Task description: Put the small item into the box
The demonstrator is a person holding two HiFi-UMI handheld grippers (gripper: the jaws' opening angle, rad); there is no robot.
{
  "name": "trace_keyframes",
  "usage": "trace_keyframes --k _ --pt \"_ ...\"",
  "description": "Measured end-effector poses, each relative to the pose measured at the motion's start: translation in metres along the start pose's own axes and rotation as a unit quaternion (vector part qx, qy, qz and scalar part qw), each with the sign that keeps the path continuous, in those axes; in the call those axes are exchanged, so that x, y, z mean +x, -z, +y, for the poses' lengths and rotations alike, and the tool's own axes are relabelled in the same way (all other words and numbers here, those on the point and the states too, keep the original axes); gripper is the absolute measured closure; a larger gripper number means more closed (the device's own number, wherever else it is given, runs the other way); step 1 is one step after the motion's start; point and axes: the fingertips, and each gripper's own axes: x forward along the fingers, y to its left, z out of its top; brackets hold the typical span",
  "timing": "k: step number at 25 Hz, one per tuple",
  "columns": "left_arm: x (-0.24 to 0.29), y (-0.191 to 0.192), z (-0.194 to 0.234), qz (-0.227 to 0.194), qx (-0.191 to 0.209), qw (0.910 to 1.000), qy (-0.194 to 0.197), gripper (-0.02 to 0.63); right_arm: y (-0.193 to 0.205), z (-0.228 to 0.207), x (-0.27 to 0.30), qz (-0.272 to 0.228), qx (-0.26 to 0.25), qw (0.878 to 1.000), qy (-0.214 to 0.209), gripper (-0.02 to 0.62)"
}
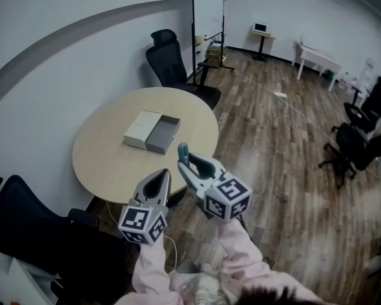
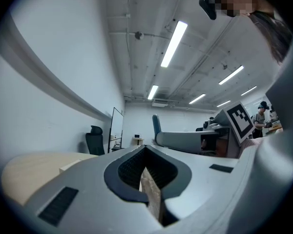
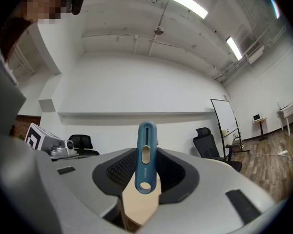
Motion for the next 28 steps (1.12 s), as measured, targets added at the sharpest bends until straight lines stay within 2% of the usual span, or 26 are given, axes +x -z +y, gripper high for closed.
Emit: trace_keyframes --k 4,12,20,28 --pt "-0.003 -0.001 0.007 0.0 -0.01 0.9998 -0.015 0.597 0.001 -0.001 -0.002 0.002 0.01 1.0 -0.008 0.463" --pt "0.019 0.002 0.012 0.0 -0.01 0.9999 -0.005 0.597 0.003 -0.02 0.015 -0.004 0.029 1.0 -0.011 0.463" --pt "0.062 0.009 0.051 0.007 -0.021 0.9997 0.002 0.597 0.011 -0.054 0.059 0.024 0.014 1.0 -0.002 0.463" --pt "0.106 0.022 0.09 0.019 -0.028 0.9994 0.012 0.597 0.024 -0.089 0.105 0.04 0.02 0.999 0.009 0.463"
